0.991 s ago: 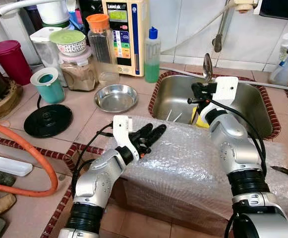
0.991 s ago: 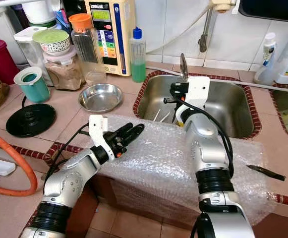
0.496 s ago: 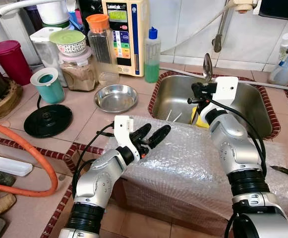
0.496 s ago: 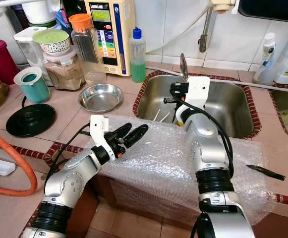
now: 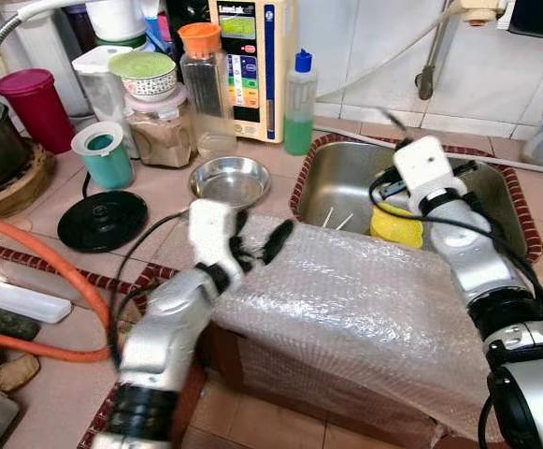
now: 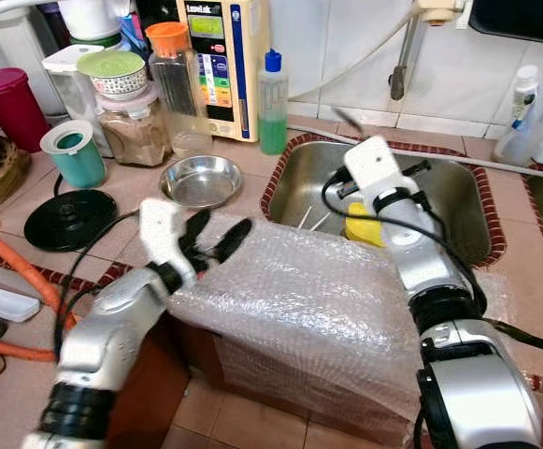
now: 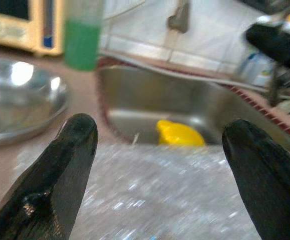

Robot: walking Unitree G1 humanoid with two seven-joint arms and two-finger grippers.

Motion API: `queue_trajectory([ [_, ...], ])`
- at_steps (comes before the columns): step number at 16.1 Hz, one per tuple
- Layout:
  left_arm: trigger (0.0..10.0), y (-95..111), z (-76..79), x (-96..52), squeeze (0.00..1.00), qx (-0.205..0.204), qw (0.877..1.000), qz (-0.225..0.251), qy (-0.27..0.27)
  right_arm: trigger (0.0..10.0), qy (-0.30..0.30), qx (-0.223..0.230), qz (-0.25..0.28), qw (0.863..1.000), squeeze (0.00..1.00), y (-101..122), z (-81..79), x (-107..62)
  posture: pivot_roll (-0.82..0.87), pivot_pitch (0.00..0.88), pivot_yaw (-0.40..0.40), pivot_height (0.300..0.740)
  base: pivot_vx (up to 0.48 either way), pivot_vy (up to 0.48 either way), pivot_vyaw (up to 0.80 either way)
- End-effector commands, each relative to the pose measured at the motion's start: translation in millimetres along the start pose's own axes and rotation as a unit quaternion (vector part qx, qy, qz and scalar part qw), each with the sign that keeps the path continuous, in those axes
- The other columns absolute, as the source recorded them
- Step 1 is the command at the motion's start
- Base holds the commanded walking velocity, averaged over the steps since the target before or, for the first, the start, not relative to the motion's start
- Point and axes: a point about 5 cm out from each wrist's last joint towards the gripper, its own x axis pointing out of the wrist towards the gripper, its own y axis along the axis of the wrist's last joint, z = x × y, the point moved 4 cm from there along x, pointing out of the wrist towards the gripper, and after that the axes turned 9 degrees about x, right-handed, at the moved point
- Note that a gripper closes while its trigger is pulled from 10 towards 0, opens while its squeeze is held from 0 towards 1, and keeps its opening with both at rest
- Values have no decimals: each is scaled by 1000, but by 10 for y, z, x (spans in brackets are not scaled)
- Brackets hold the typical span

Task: Kitchen organization

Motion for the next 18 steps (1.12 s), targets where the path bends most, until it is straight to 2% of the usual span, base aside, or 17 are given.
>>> queue_trajectory([
  [1,10000,91,11,12,1000,25,1000,7,-2,1098,-4,-24,-1,1000,0,-1,76,26,103,0,66,740,0,0,0],
  [3,10000,85,52,-3,1000,40,999,4,-9,6784,-2,-40,-22,999,0,-113,82,25,100,0,68,740,0,0,0],
  [4,10000,53,42,-12,447,37,999,-2,-4,10000,8,-48,-61,997,0,-256,60,-2,100,0,71,740,0,0,0],
  [5,10000,38,38,-17,0,38,999,-3,-3,10000,24,-41,-91,995,0,-377,21,-42,103,0,70,740,0,0,0],
  [6,10000,40,43,-17,0,35,999,-1,-5,10000,35,-38,-105,993,271,-441,-10,-69,106,0,70,740,0,0,0],
  [7,10000,46,53,-21,0,36,999,0,-6,10000,51,-46,-122,990,1000,-526,-54,-112,108,0,70,740,0,0,0],
  [11,10000,8,84,-45,0,45,999,-13,-17,10000,85,-30,-150,984,1000,-639,-144,-164,120,0,70,740,0,0,0],
  [15,10000,-1,99,-39,0,50,998,-17,-21,10000,110,-32,-169,979,1000,-688,-212,-188,124,0,69,740,0,0,0],
  [18,10000,4,22,-42,0,53,998,-17,-2,10000,103,-1,-149,984,1000,-614,-210,-152,118,0,70,740,0,0,0],
])
